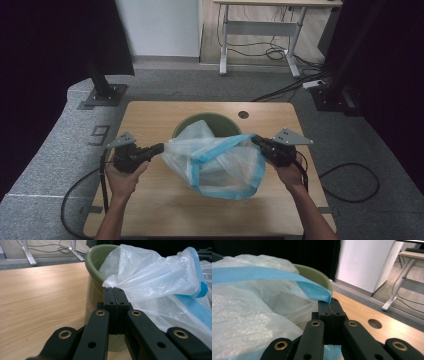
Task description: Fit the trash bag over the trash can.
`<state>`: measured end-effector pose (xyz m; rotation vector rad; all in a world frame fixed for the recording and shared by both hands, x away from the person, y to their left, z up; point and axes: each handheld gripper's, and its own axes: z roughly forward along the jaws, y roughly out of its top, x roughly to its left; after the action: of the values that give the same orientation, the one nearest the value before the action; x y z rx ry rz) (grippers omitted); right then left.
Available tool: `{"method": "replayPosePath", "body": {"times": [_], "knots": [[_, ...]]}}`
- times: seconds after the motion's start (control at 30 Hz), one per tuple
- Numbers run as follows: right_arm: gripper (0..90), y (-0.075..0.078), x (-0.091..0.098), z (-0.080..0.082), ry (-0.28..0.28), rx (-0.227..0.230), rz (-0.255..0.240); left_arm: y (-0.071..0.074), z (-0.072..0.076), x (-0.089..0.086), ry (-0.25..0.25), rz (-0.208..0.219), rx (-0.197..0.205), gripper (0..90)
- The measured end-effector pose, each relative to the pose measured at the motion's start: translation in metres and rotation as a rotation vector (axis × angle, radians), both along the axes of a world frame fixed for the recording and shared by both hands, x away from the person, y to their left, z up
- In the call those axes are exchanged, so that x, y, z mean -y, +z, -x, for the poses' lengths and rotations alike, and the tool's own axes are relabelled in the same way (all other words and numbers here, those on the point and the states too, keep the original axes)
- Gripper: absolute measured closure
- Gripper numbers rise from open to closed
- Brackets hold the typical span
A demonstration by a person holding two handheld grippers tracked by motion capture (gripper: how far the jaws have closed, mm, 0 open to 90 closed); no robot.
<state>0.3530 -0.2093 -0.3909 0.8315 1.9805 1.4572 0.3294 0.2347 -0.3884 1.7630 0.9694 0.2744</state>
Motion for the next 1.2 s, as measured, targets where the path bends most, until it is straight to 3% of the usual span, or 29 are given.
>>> {"method": "replayPosePath", "body": {"times": [0.27, 0.43, 0.67, 0.77, 0.87, 0.93, 1.03, 1.2], "knots": [[88.5, 0.011, -0.001, -0.017, -0.041, 0.014, 0.0, 0.006, -0.014, -0.003, 0.024, -0.015, 0.0, 89.9], [88.5, 0.02, -0.005, -0.029, -0.07, 0.032, 0.03, 0.008, -0.023, -0.004, 0.04, -0.019, 0.0, 90.0], [88.4, 0.02, -0.009, -0.051, -0.068, 0.024, 0.032, 0.012, -0.033, -0.006, 0.063, -0.04, -0.003, 90.0], [88.4, 0.019, -0.009, -0.054, -0.069, 0.015, 0.017, 0.012, -0.032, -0.004, 0.043, -0.029, -0.019, 89.9], [88.4, 0.02, -0.01, -0.051, -0.062, 0.022, 0.015, 0.015, -0.026, -0.002, 0.025, -0.019, 0.001, 88.9], [88.4, 0.021, -0.012, -0.047, -0.053, 0.031, 0.022, 0.018, -0.022, -0.002, -0.015, 0.021, 0.007, 75.4], [88.4, 0.022, -0.014, -0.043, -0.042, 0.037, 0.029, 0.024, -0.016, 0.002, -0.068, 0.017, 0.027, 60.3], [88.4, 0.023, -0.015, -0.038, -0.027, 0.037, 0.027, 0.031, -0.01, 0.014, -0.122, -0.016, 0.067, 50.1]]}}
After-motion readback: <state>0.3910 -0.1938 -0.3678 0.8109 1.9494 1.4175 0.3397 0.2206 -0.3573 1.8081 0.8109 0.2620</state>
